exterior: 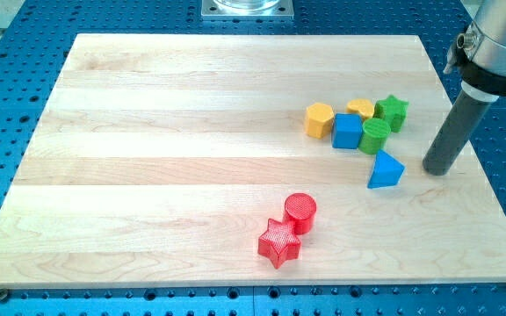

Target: Place the blue triangle parallel to the blue cube

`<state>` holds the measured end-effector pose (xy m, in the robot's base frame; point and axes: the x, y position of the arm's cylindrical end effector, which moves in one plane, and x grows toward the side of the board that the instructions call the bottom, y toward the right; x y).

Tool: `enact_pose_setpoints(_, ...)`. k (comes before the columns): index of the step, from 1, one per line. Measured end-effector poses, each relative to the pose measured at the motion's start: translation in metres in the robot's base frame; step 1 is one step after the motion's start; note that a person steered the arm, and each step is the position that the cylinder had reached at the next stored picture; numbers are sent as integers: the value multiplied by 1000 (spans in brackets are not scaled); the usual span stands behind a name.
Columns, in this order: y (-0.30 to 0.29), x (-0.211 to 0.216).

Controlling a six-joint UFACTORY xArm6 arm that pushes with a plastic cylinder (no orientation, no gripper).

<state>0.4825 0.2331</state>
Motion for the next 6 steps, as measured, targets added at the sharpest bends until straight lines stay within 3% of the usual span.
enact_pose_setpoints(2,-133,2)
enact_pose_setpoints(3,-64,3)
enact_pose_setpoints(4,-61,36)
enact_pose_setpoints(5,-121,50)
enact_pose_setpoints(6,-181,33)
